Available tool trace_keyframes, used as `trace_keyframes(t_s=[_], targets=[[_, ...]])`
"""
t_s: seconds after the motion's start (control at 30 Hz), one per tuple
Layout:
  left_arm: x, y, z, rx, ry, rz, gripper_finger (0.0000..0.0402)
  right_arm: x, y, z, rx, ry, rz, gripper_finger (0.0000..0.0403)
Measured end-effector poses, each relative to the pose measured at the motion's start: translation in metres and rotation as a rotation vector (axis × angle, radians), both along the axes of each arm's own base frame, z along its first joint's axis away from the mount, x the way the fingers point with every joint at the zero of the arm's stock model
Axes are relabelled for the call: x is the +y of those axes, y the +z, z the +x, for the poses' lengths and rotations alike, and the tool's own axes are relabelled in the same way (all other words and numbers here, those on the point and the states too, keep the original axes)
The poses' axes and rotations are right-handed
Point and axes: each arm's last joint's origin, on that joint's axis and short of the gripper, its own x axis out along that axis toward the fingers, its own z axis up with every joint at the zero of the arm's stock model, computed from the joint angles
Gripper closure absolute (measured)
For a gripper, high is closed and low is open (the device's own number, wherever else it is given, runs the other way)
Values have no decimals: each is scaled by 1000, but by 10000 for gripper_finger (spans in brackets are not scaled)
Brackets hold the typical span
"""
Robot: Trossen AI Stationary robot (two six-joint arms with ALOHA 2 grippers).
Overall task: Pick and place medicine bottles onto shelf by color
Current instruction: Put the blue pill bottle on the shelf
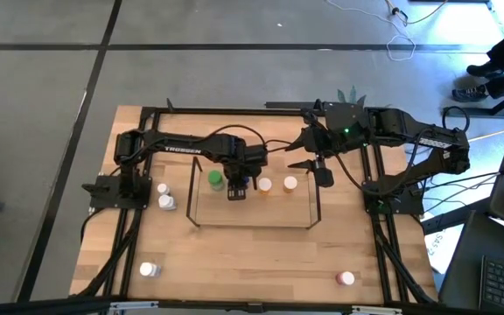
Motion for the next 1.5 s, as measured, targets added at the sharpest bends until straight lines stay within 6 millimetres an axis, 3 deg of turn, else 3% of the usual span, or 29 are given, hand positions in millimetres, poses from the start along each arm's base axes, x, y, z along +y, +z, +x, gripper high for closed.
trace_keyframes(t_s=[0.27, 0.7, 1.5], targets=[[-2, 0, -1, 11, 0, 15, 234, 0, 0, 0, 0, 0, 0, 189], [-2, 0, -1, 9, 20, 7, 195, 0, 0, 0, 0, -1, 0, 189], [-2, 0, 0, 4, -9, 19, 191, 0, 0, 0, 0, -1, 0, 189]])
